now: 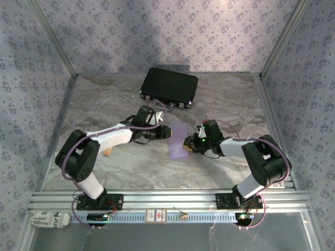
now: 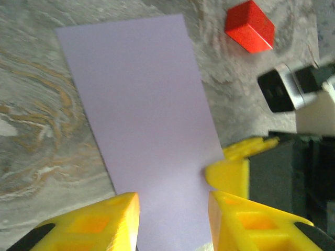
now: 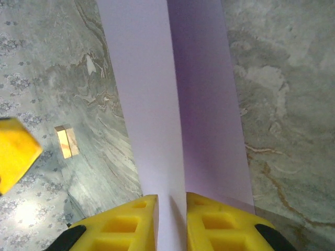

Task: Fold a paper plane with a square sheet of paper (pick it up from the middle)
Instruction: Fold the triangle a second time at the center of the table.

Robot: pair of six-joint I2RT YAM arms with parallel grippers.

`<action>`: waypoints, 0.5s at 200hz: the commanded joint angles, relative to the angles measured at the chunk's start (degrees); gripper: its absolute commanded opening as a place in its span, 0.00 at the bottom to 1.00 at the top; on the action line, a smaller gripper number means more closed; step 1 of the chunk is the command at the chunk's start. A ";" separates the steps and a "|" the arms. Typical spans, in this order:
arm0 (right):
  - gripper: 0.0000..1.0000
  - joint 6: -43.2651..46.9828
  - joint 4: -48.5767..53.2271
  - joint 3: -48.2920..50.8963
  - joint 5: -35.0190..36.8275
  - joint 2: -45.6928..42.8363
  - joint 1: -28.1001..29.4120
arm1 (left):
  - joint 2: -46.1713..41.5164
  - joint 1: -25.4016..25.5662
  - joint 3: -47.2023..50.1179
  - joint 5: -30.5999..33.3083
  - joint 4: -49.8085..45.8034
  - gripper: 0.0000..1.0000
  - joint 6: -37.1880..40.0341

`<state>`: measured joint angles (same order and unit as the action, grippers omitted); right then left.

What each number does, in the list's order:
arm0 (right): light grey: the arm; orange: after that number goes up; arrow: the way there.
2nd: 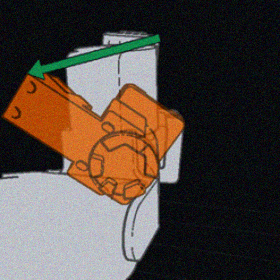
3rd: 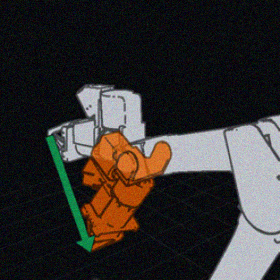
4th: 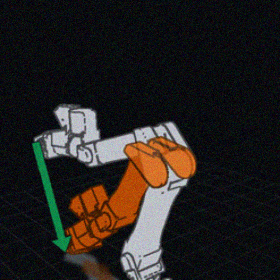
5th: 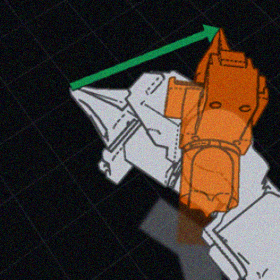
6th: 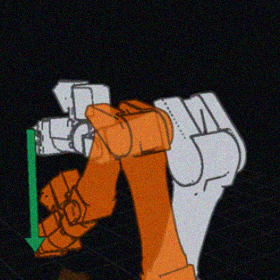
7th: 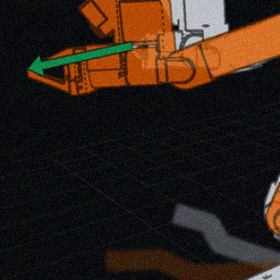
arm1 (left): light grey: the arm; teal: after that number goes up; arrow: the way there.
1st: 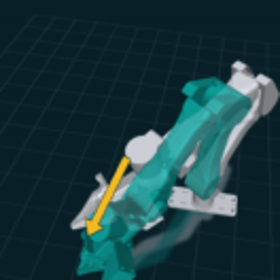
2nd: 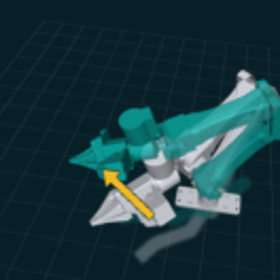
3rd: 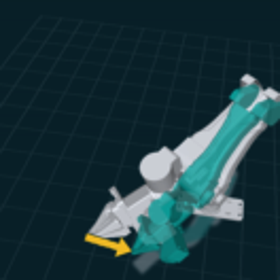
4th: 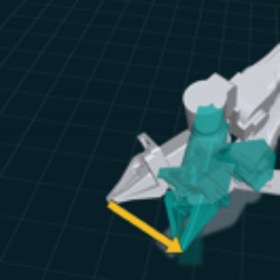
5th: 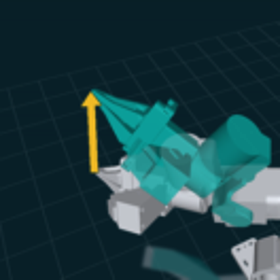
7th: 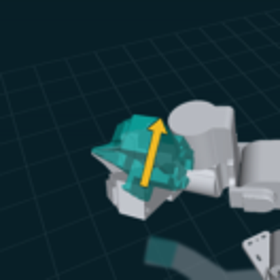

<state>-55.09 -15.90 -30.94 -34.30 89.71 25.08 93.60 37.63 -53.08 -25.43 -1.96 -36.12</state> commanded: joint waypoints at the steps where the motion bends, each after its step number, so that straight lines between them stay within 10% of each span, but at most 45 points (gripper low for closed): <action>1: 0.20 2.88 2.49 -1.96 -2.50 1.15 -0.38 | -2.82 2.39 1.72 2.47 3.71 0.38 4.21; 100: 0.20 5.34 4.26 -4.83 -4.69 3.51 -2.05 | -7.14 18.14 10.59 19.11 12.40 0.59 25.10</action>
<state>-51.40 -13.78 -34.06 -37.23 92.23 23.55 87.74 52.84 -41.89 -12.97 9.32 -20.10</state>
